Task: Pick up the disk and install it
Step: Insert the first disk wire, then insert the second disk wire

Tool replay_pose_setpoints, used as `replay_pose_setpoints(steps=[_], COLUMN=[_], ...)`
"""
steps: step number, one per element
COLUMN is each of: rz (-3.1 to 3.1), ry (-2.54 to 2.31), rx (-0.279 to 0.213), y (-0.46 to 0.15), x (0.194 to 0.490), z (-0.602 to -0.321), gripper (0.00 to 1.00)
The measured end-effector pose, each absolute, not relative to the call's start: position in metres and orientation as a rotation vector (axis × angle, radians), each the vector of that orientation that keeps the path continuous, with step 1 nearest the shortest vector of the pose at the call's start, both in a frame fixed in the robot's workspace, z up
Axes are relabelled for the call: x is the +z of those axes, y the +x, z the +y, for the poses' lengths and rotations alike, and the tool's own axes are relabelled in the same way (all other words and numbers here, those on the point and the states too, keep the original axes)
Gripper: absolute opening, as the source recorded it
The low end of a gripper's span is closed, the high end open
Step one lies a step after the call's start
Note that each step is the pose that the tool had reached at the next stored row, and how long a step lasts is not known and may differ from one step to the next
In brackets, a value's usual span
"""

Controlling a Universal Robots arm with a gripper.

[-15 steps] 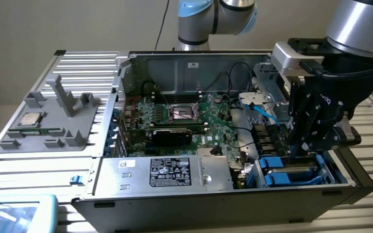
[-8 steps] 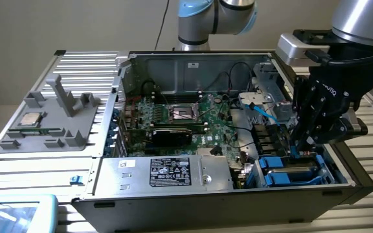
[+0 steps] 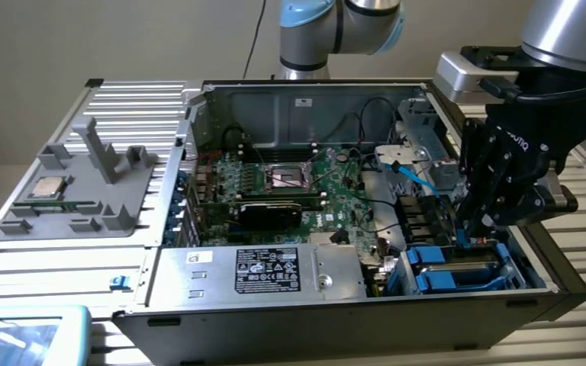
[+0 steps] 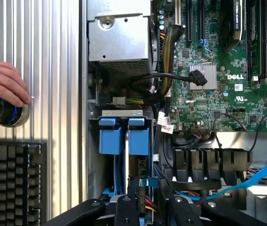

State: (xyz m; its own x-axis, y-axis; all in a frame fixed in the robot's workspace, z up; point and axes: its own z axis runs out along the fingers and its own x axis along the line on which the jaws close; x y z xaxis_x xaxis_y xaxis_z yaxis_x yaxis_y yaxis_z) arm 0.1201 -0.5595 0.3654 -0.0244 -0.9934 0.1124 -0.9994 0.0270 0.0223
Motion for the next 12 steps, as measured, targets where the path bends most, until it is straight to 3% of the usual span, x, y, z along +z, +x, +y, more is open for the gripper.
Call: replay_pose_setpoints(steps=[6,12], rz=[-2.180,-2.180], ry=[2.124,2.124], rx=[0.095,0.095], y=[0.1201,0.1201], x=[0.3654,0.3654], z=[-0.5595,-0.5594], gripper=[0.30,0.11])
